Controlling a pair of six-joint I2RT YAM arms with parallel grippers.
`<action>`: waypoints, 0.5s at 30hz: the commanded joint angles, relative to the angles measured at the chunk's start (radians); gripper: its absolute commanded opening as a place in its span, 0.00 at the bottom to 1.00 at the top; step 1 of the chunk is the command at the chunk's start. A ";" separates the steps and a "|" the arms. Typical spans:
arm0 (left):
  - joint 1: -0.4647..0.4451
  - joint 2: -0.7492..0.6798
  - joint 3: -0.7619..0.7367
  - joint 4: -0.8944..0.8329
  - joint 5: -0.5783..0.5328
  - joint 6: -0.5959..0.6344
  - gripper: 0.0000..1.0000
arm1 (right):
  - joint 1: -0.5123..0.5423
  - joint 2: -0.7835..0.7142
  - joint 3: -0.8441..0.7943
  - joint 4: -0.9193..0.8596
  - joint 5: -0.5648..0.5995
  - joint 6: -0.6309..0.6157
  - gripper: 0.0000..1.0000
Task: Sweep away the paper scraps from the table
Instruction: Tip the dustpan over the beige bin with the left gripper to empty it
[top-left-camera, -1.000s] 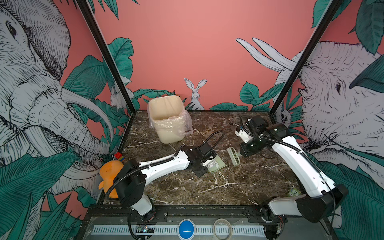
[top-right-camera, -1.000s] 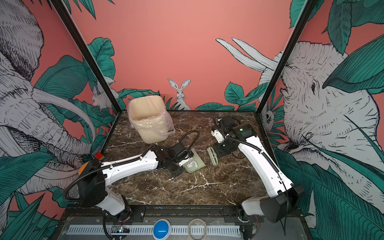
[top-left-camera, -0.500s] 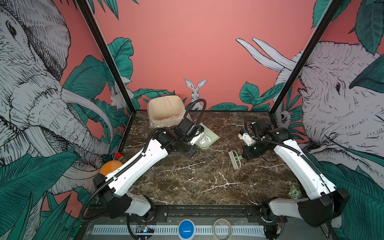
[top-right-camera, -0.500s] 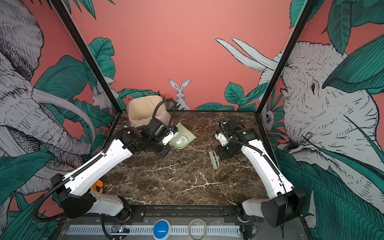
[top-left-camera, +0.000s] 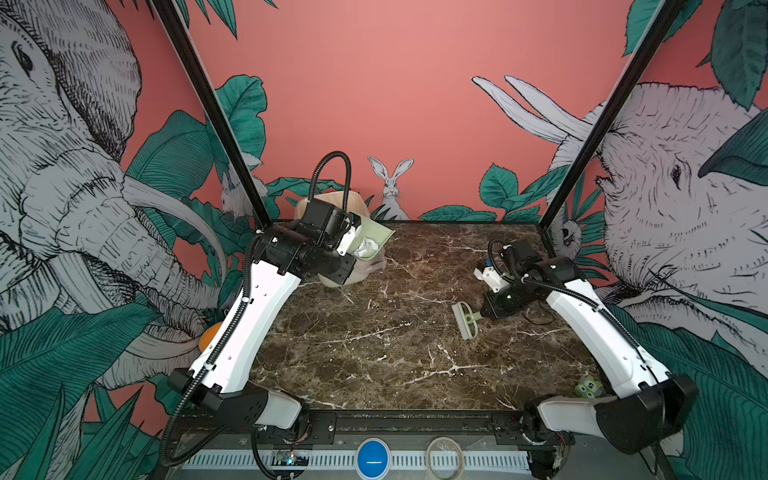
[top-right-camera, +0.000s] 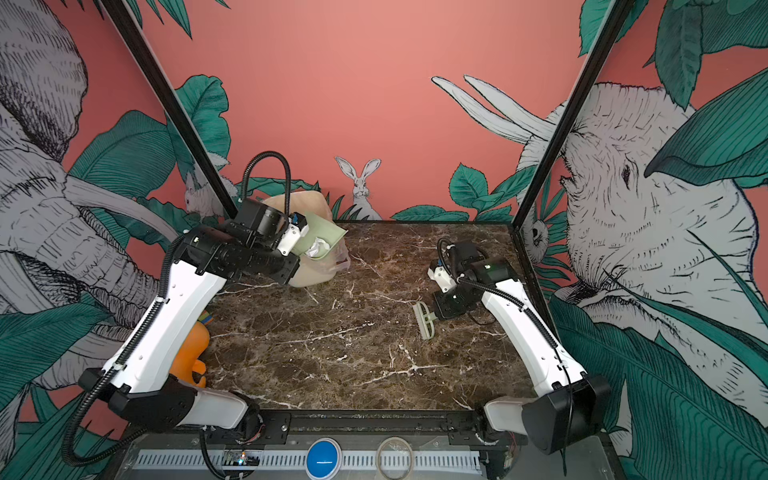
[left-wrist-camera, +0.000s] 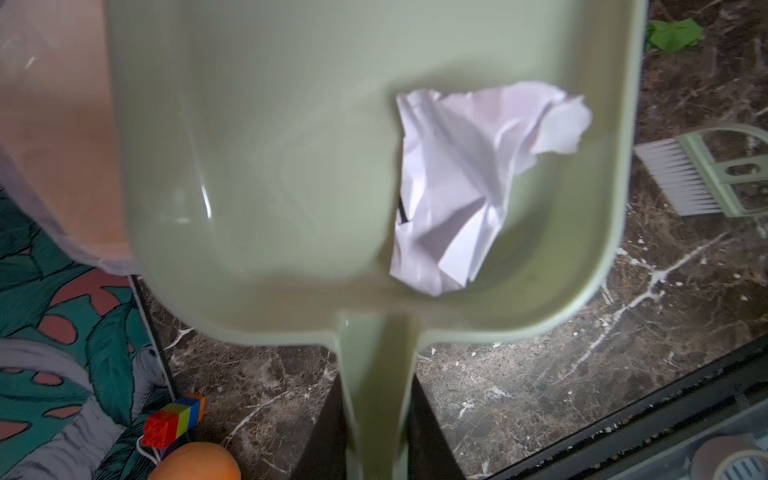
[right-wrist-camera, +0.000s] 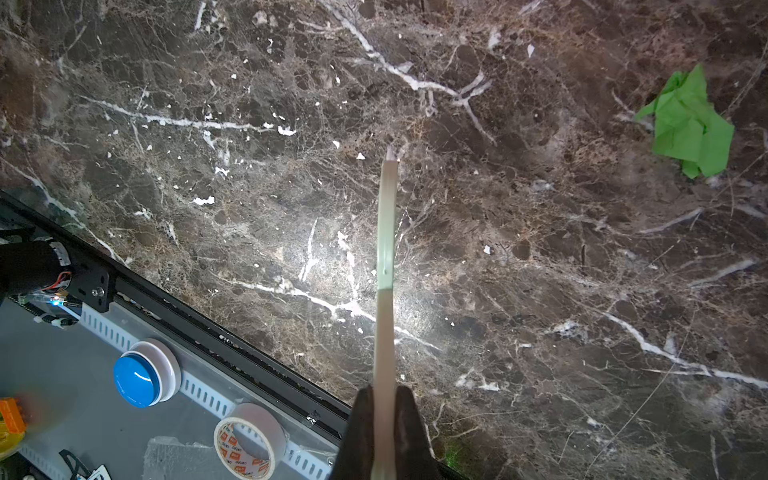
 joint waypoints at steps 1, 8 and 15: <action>0.093 0.016 0.063 -0.054 -0.031 0.055 0.15 | -0.005 -0.026 -0.035 0.014 -0.035 -0.014 0.00; 0.246 0.032 0.103 -0.037 -0.063 0.081 0.15 | -0.005 -0.023 -0.036 0.013 -0.064 -0.015 0.00; 0.344 0.088 0.213 -0.053 -0.169 0.139 0.15 | -0.005 -0.019 -0.034 -0.006 -0.065 -0.034 0.00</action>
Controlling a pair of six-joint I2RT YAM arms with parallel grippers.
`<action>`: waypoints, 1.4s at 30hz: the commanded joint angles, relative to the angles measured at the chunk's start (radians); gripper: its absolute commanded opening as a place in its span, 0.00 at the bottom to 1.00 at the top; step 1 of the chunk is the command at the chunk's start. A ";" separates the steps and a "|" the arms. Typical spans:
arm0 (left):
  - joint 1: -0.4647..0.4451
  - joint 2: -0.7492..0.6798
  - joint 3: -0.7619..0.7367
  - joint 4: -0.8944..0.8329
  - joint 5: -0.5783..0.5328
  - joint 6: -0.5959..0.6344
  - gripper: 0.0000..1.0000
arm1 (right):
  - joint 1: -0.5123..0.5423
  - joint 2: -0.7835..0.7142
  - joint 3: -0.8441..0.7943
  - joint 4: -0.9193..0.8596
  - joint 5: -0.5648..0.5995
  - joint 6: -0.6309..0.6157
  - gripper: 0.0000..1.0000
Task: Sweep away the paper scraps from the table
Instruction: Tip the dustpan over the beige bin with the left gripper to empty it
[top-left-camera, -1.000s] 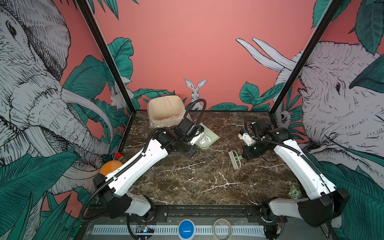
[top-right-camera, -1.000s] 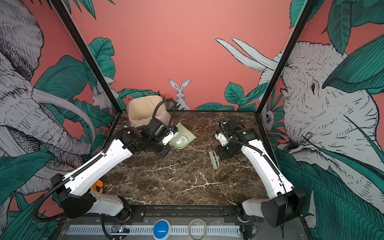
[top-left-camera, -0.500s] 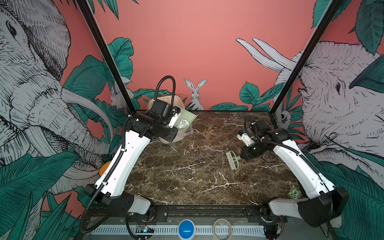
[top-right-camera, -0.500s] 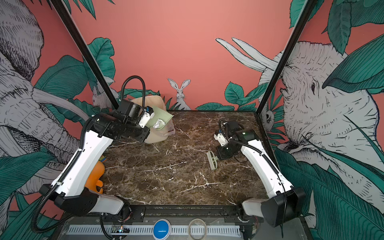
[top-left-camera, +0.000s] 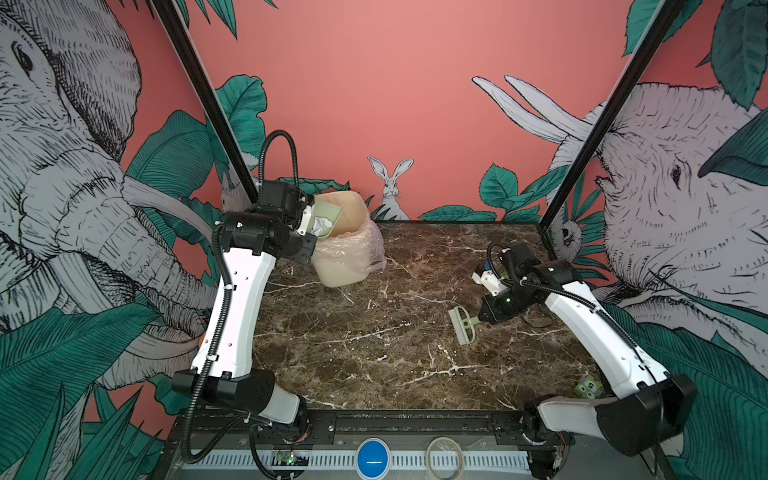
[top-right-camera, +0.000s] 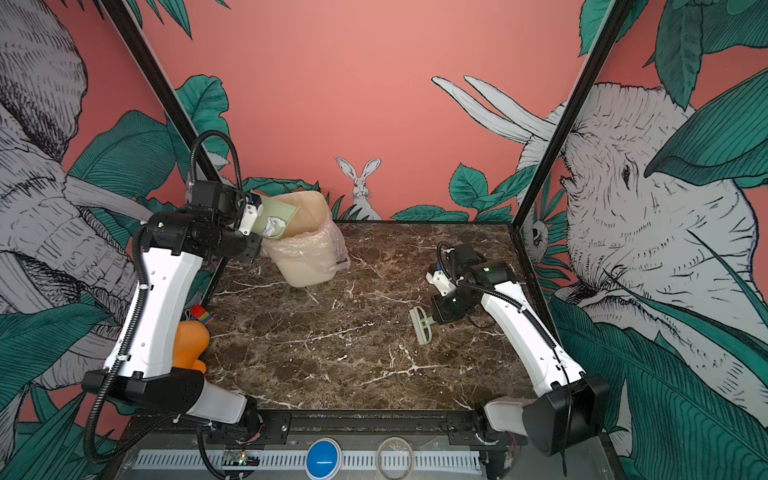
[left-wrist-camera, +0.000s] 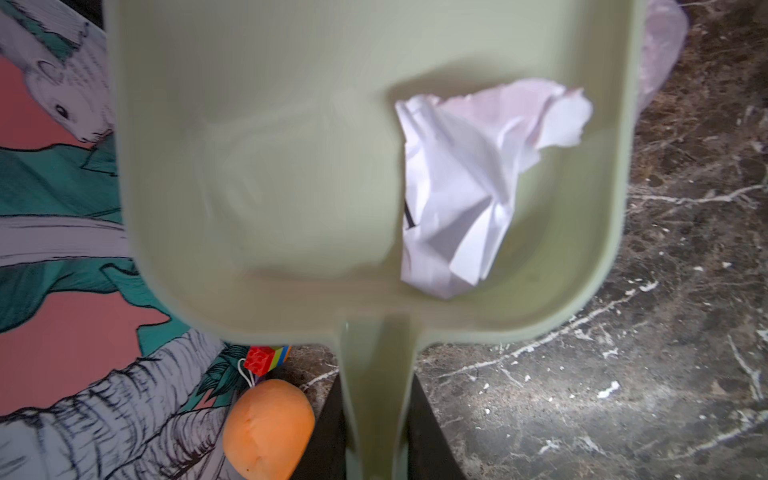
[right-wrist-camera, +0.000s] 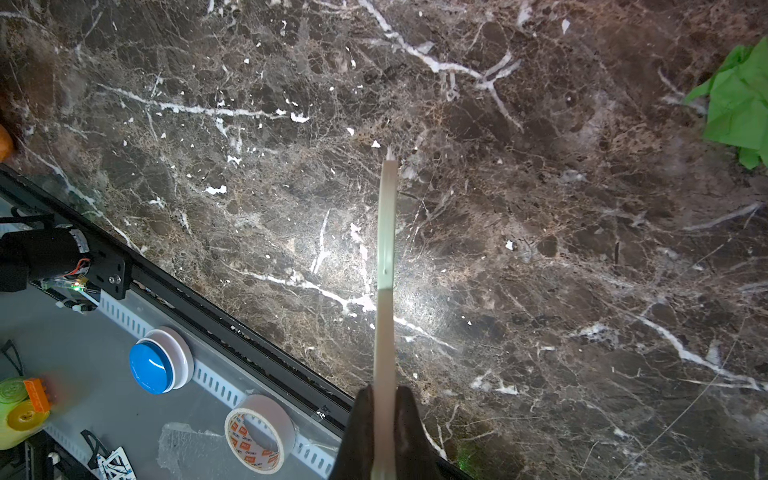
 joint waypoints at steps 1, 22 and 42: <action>0.030 0.020 0.065 -0.025 -0.090 0.048 0.15 | -0.003 -0.009 0.009 -0.018 -0.020 -0.024 0.00; -0.142 0.238 0.070 0.104 -0.688 0.341 0.12 | -0.004 0.021 0.049 -0.040 -0.029 -0.038 0.00; -0.240 0.062 -0.416 0.887 -1.011 1.004 0.10 | -0.003 -0.001 -0.014 -0.005 -0.050 -0.033 0.00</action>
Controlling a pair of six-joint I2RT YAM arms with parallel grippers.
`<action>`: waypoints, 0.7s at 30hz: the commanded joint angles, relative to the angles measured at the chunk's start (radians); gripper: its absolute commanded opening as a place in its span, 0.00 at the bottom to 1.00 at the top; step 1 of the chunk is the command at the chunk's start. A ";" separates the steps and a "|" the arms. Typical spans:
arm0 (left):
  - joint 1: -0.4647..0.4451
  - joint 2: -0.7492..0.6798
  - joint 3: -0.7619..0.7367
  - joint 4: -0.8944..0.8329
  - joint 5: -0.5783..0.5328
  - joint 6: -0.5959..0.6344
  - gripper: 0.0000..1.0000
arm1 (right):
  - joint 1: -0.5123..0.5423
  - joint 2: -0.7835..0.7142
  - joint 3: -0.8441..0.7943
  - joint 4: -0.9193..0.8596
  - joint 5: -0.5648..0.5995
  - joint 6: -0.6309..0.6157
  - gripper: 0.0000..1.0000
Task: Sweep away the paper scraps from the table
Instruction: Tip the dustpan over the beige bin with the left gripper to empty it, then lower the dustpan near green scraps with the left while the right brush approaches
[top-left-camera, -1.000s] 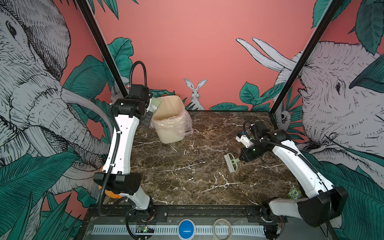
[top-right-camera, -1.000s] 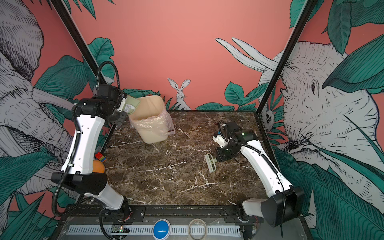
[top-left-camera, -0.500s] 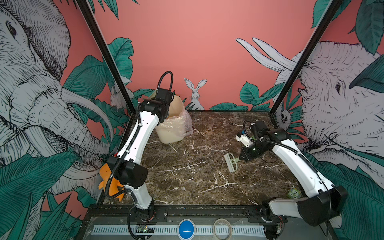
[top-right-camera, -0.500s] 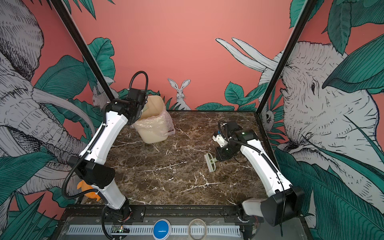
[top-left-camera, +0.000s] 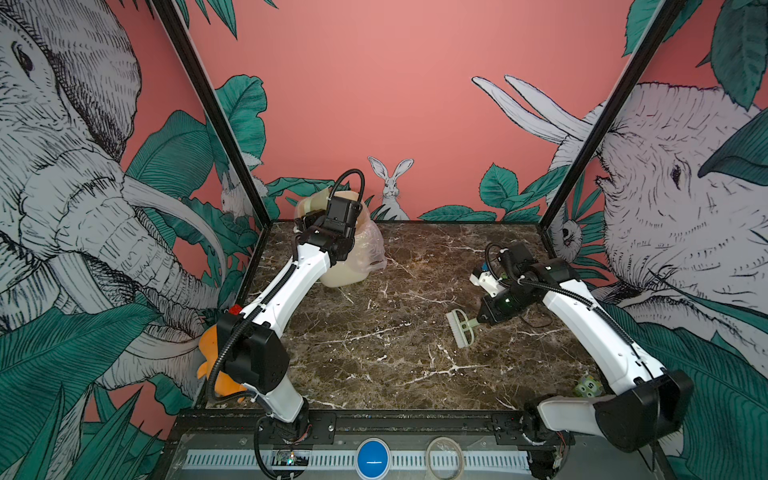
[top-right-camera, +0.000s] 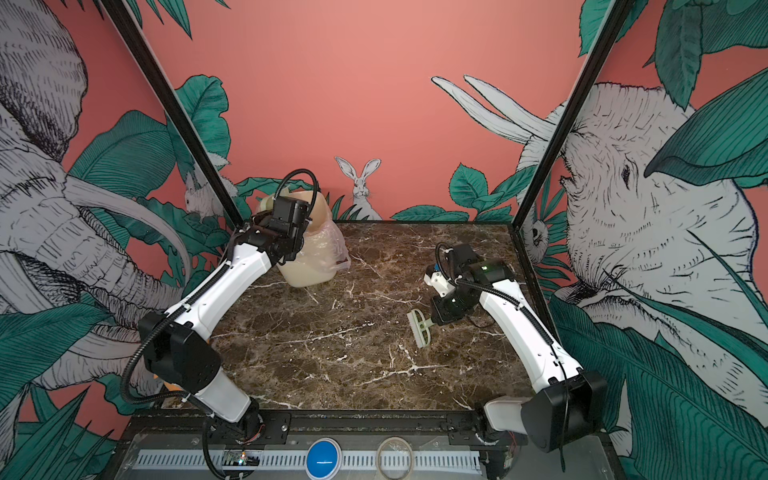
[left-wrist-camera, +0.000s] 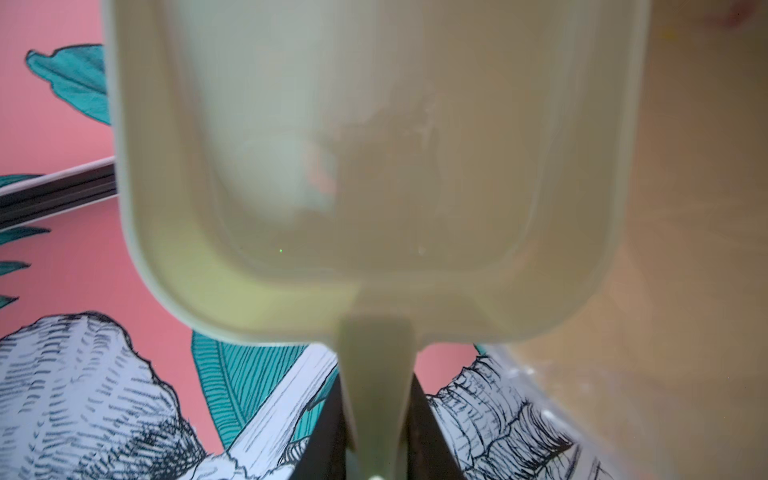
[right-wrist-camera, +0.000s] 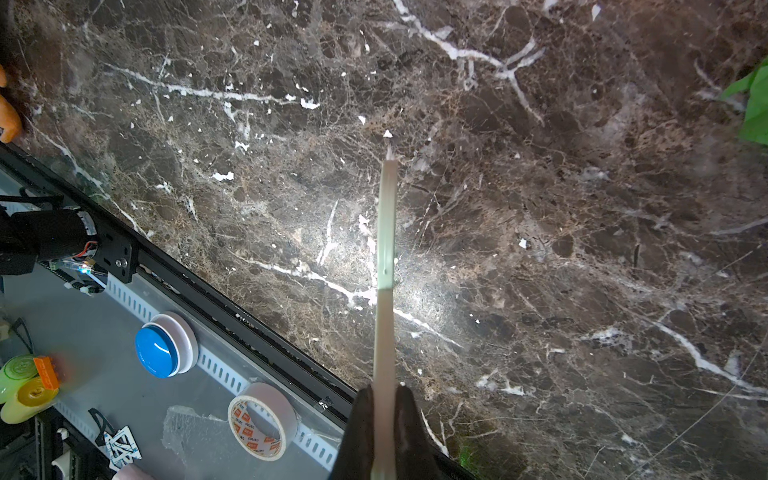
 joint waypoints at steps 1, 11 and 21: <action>0.004 -0.055 -0.026 0.099 -0.040 0.077 0.10 | -0.003 -0.020 -0.007 0.007 -0.019 -0.006 0.00; 0.005 -0.055 0.115 -0.138 0.034 -0.172 0.11 | -0.005 -0.040 0.001 -0.007 0.032 -0.011 0.00; -0.142 -0.034 0.357 -0.487 0.291 -0.549 0.12 | -0.072 -0.041 0.117 -0.068 0.267 -0.037 0.00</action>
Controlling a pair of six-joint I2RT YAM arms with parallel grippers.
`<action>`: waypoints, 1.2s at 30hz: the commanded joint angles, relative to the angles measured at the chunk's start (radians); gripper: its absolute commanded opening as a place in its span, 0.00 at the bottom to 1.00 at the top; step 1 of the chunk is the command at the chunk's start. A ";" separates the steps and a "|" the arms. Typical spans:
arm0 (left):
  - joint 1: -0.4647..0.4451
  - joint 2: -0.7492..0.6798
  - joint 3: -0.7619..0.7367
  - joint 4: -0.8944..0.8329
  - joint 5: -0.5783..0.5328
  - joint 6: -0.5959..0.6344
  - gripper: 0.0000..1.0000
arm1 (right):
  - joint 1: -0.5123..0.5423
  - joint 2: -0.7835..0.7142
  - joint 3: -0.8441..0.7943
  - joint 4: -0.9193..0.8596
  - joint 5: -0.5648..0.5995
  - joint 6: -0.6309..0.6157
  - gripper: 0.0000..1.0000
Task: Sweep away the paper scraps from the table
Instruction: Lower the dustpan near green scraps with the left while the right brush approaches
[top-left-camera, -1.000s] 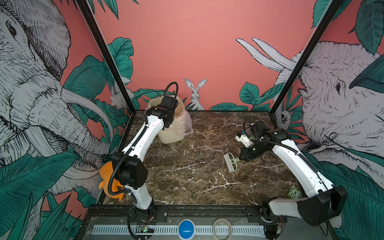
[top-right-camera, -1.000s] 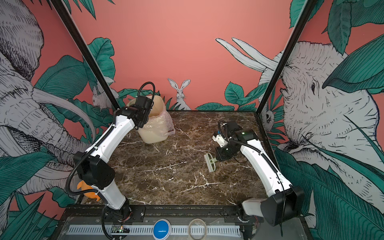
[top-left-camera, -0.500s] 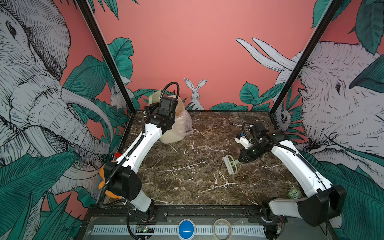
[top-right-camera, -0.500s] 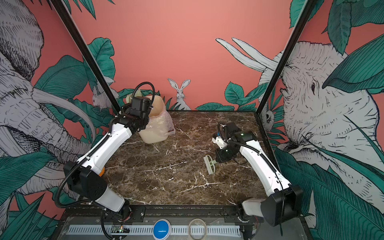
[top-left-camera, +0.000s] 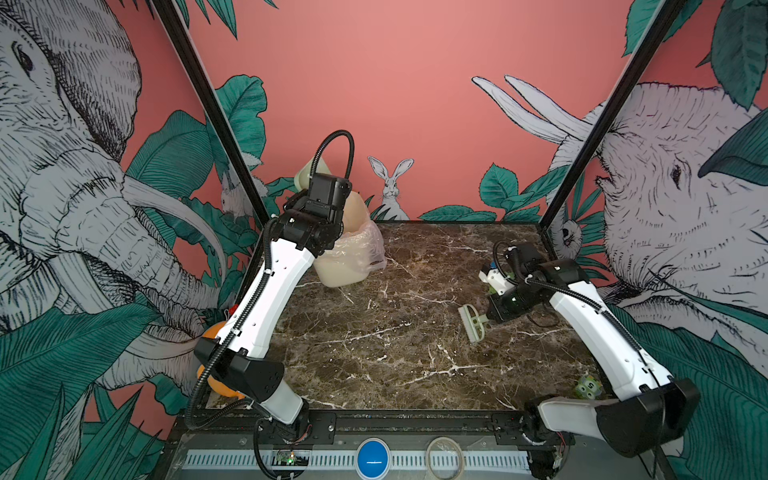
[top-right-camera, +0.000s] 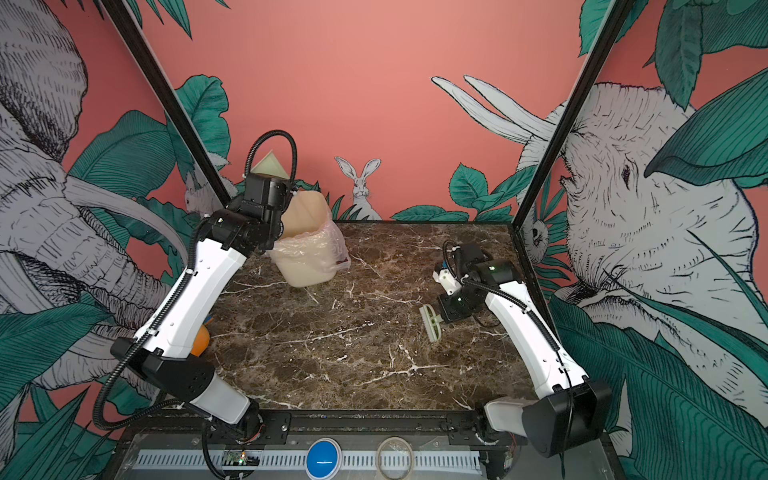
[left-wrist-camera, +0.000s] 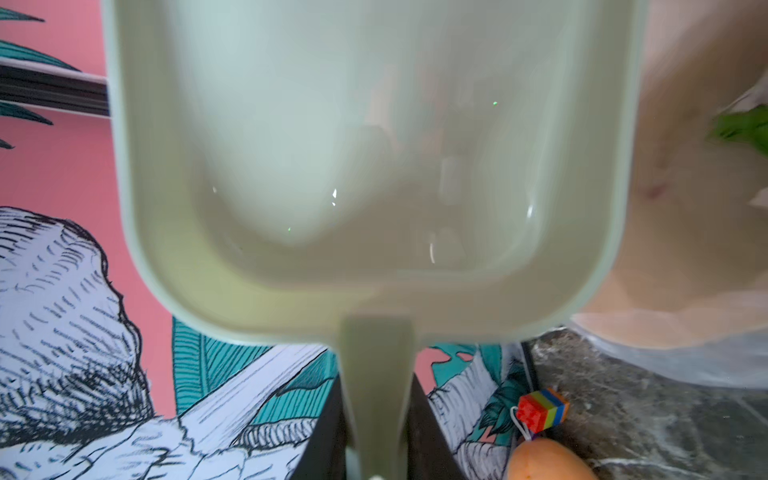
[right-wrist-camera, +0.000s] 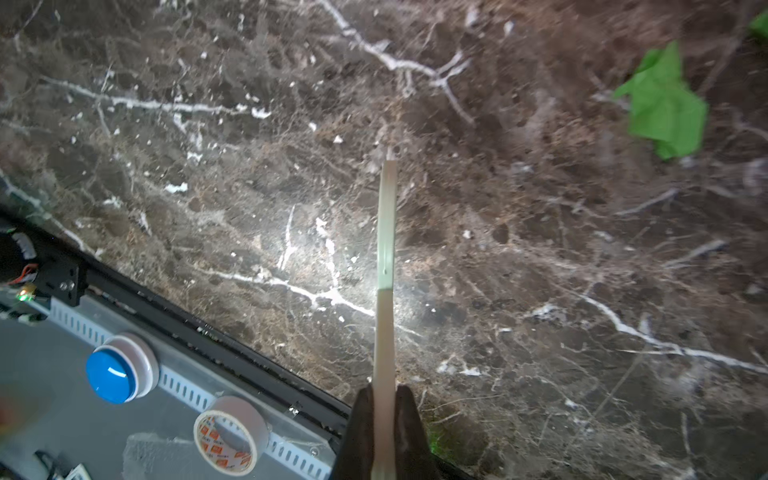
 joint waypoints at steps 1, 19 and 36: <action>-0.102 0.002 0.014 -0.135 0.101 -0.148 0.12 | -0.027 -0.008 0.072 -0.044 0.162 -0.030 0.00; -0.457 0.098 -0.289 0.032 0.615 -0.584 0.12 | -0.159 0.212 0.024 0.205 0.636 -0.173 0.00; -0.479 0.171 -0.539 0.146 0.778 -0.644 0.12 | -0.108 0.362 0.072 0.237 0.533 -0.262 0.00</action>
